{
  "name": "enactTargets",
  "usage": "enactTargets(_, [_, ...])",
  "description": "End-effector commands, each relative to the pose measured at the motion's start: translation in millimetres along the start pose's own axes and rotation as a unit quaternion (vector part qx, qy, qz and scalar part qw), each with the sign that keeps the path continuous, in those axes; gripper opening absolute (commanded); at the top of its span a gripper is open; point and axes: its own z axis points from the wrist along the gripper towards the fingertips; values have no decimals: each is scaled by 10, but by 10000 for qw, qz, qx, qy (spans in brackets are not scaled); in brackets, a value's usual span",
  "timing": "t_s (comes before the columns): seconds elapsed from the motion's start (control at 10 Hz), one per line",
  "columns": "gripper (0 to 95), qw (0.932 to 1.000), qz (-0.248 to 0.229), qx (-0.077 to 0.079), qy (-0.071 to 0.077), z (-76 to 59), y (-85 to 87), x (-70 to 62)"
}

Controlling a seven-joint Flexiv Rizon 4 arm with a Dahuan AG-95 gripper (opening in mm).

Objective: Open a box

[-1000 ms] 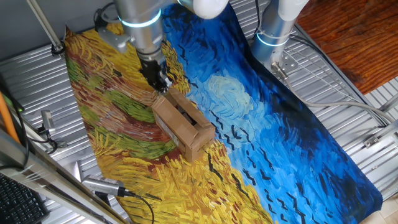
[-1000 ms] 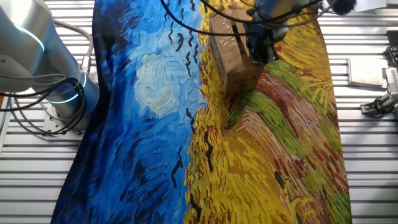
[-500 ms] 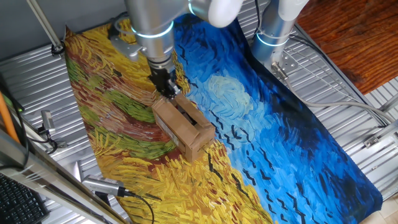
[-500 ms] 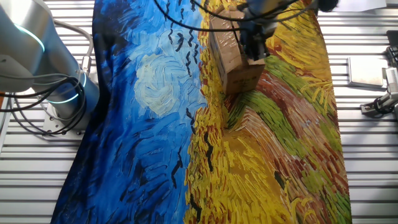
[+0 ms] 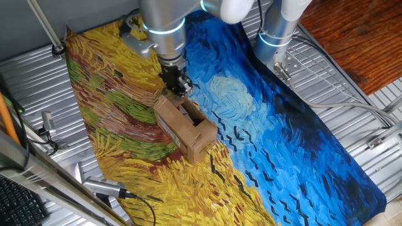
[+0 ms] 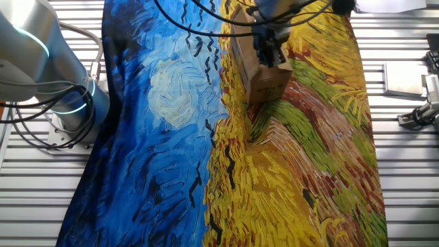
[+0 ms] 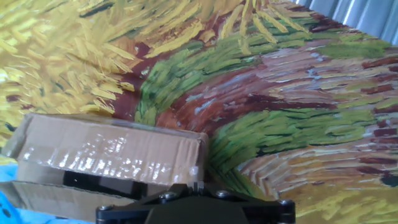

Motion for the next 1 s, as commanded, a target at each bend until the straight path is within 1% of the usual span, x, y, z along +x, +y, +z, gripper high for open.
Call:
enactTargets(0.1, [0,10000,24,-5,9,4,26,158])
enactTargets(0.2, [0,10000,57,-33,0,24,37,227])
enactTargets(0.3, [0,9999,109,-67,28,40,48,280])
enactTargets(0.4, [0,9999,127,-72,35,48,53,304])
enactTargets(0.6, [0,9999,122,-103,10,87,46,322])
enactTargets(0.9, [0,9999,59,-91,-17,244,6,329])
enactTargets(1.0, [0,9999,50,-90,-16,264,3,332])
